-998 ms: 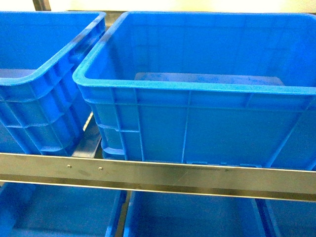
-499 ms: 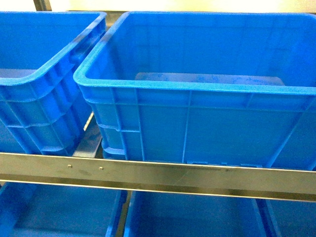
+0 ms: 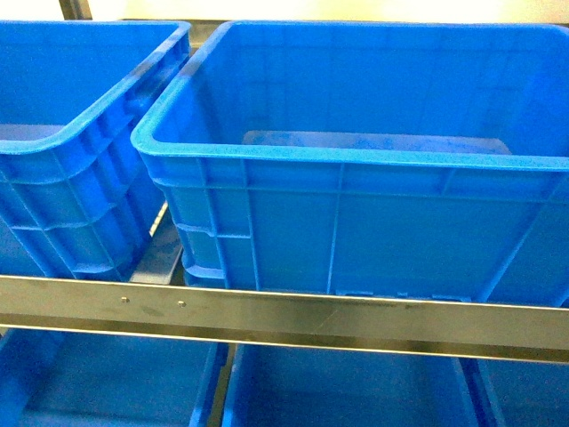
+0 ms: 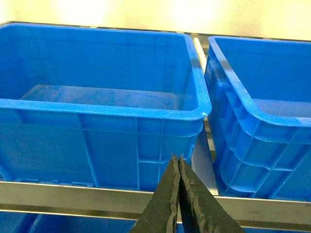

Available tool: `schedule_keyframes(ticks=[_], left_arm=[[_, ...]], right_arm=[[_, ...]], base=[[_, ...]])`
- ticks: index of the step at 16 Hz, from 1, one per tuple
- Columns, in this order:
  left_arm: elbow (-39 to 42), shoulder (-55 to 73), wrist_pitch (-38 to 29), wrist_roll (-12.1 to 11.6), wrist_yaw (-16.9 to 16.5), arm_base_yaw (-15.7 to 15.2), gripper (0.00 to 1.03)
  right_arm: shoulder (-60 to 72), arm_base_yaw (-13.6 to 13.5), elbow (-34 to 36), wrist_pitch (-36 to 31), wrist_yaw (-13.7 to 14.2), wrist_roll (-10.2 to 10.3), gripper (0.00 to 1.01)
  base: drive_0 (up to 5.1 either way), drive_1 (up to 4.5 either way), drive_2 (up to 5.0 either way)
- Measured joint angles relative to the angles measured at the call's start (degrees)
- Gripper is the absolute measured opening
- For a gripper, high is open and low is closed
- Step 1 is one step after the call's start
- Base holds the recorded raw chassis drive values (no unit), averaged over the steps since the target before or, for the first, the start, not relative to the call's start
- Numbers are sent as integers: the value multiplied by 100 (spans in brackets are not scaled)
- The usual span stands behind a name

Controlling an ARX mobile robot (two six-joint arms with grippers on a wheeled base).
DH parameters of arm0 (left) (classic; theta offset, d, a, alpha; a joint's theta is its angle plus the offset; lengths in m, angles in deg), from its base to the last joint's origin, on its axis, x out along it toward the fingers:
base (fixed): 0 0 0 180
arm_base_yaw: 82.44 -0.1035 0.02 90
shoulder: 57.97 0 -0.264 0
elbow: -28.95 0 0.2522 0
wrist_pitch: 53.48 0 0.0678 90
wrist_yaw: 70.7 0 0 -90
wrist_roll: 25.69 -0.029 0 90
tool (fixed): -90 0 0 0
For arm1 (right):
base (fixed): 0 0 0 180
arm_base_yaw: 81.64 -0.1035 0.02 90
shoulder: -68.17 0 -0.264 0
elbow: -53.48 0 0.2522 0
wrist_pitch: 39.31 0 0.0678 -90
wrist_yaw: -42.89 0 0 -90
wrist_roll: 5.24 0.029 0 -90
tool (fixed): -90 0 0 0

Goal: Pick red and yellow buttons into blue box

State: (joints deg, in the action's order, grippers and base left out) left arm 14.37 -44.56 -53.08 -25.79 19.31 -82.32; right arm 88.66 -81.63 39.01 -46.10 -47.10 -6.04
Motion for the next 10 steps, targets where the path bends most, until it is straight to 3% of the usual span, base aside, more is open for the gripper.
schedule_keyframes(ticks=[4, 6, 9, 10], left_arm=[[0, -367, 348, 0, 0, 0, 2], [-2, -1274, 1368, 0, -2, 0, 2], [-2, -1283, 1338, 2, -2, 0, 2], [-2, -1283, 1360, 2, -2, 0, 2]], right_arm=[[-564, 0, 0, 555, 0, 0, 2], [-780, 0, 0, 780, 0, 0, 2], [-1040, 0, 0, 1056, 0, 0, 2], [-1305, 0, -4, 1425, -2, 0, 2]], base=[[0, 0, 0], [0, 0, 0], [0, 0, 0], [0, 0, 0]])
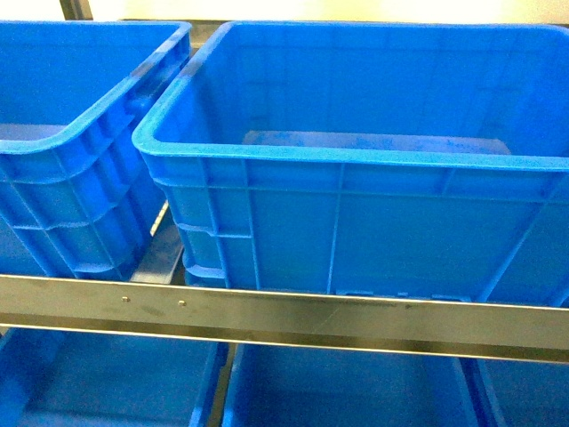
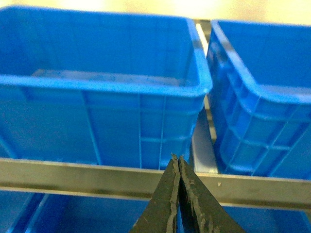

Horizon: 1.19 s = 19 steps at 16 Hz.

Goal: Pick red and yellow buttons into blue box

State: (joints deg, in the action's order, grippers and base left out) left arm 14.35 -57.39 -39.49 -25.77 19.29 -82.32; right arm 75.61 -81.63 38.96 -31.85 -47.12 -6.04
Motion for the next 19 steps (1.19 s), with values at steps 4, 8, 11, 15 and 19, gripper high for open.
schedule_keyframes(ticks=[4, 8, 11, 15, 19], left_arm=[[0, 0, 9, 0, 2, 0, 2], [0, 0, 0, 0, 2, 0, 2], [0, 0, 0, 7, 2, 0, 22], [0, 0, 0, 7, 2, 0, 71], [0, 0, 0, 4, 2, 0, 98]], right_arm=[[-723, 0, 2, 664, -2, 0, 2], [-721, 0, 2, 654, 0, 0, 2], [-721, 0, 2, 654, -2, -2, 17], [-721, 0, 2, 654, -2, -2, 67], [-721, 0, 2, 654, -2, 2, 97]], base=[[0, 0, 0], [0, 0, 0], [0, 0, 0], [0, 0, 0], [0, 0, 0]])
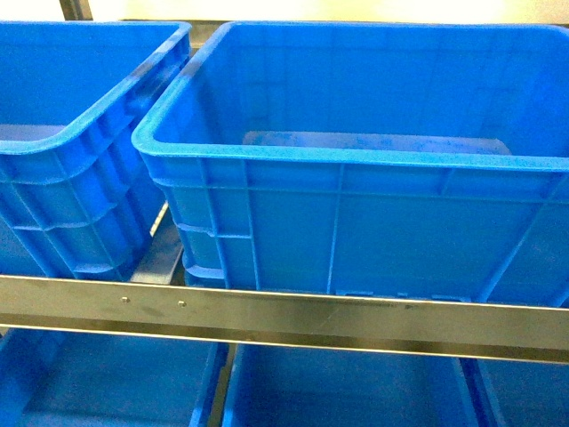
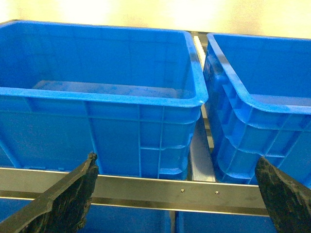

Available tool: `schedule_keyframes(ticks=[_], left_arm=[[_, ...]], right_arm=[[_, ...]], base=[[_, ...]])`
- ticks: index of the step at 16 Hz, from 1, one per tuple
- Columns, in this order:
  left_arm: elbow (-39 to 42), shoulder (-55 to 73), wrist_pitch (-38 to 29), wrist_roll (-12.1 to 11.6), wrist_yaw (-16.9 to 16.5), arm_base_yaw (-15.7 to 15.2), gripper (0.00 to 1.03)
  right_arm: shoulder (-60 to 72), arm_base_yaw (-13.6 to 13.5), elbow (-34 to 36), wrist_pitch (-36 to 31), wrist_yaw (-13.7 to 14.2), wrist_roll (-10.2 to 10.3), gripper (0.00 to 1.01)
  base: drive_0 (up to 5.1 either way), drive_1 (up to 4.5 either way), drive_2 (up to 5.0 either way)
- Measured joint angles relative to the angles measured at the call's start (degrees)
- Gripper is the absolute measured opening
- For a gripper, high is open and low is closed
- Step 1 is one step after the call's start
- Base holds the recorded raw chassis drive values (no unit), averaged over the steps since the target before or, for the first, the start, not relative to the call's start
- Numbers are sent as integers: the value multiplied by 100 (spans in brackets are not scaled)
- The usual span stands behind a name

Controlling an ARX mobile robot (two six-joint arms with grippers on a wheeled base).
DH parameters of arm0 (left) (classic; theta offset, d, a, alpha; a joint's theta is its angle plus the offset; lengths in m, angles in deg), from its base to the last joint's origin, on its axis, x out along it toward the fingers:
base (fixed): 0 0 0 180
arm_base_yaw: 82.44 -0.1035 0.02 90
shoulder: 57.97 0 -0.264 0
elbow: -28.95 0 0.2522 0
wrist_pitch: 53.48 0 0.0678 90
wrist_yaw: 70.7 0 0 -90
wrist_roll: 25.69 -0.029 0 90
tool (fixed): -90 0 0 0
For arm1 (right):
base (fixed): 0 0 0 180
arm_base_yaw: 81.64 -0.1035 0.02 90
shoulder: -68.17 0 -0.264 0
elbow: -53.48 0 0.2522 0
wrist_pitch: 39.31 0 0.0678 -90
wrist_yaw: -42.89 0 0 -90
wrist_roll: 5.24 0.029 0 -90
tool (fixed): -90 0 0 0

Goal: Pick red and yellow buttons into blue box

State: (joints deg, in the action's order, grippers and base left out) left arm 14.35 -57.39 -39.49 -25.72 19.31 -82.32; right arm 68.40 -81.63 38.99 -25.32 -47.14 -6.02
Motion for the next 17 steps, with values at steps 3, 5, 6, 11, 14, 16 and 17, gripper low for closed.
schedule_keyframes(ticks=[3, 5, 6, 11, 14, 16, 17], left_arm=[[0, 0, 0, 0, 0, 0, 98], [0, 0, 0, 0, 0, 0, 98], [0, 0, 0, 0, 0, 0, 98], [0, 0, 0, 0, 0, 0, 98], [0, 0, 0, 2, 0, 0, 98], [0, 0, 0, 0, 0, 0, 98], [0, 0, 0, 0, 0, 0, 98]], right_arm=[[0, 0, 0, 0, 0, 0, 98], [0, 0, 0, 0, 0, 0, 98], [0, 0, 0, 0, 2, 0, 98], [0, 0, 0, 0, 2, 0, 98], [0, 0, 0, 0, 0, 0, 98], [0, 0, 0, 0, 2, 0, 98], [0, 0, 0, 0, 2, 0, 98]], base=[[0, 0, 0], [0, 0, 0], [0, 0, 0], [0, 0, 0], [0, 0, 0], [0, 0, 0], [0, 0, 0]])
